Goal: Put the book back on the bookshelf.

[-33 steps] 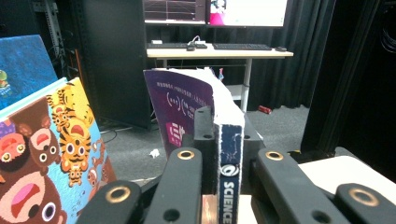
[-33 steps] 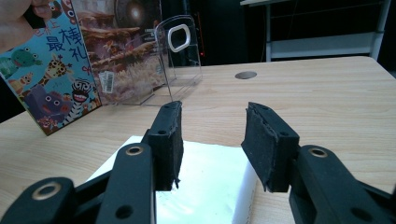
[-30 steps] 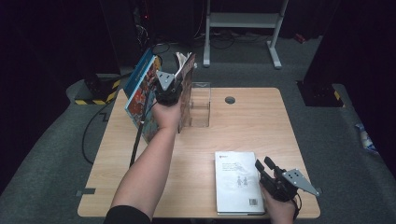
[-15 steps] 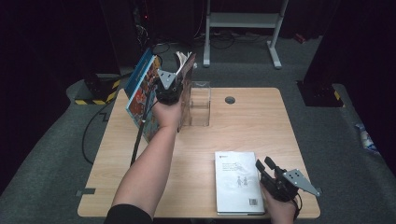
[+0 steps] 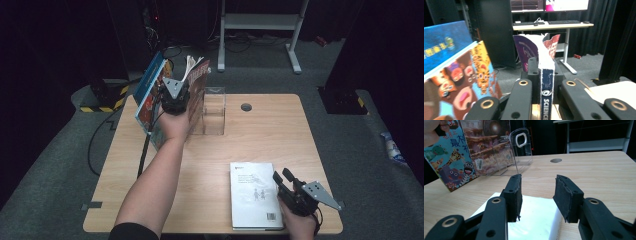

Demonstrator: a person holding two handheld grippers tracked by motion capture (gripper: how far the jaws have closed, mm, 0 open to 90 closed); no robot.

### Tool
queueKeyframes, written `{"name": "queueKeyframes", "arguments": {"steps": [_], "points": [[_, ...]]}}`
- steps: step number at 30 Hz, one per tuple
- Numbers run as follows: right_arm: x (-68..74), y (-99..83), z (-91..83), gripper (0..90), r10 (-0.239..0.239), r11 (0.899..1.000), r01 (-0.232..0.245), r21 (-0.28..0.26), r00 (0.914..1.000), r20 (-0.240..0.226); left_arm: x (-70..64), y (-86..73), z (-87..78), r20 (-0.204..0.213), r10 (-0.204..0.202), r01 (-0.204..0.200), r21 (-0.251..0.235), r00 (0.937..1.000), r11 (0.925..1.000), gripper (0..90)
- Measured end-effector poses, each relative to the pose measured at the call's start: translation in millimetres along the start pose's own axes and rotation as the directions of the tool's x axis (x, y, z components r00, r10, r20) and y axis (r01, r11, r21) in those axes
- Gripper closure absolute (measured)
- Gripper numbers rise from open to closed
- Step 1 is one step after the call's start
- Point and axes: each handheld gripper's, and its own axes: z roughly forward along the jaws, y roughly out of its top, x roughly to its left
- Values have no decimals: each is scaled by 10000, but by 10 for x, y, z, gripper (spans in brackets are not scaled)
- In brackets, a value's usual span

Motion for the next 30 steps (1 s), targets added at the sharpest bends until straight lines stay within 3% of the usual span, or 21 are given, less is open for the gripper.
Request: {"name": "queueKeyframes", "arguments": {"steps": [18,30], "points": [[60,-24,31,565,-87,9998,89,158,9998,-153,79,-149,-149,-382,496,-498,-53,9980,9987,823],[91,-23,32,565,-138,9998,141,152,9997,-193,142,-175,-231,-656,404,-398,104,9970,9992,796]]}}
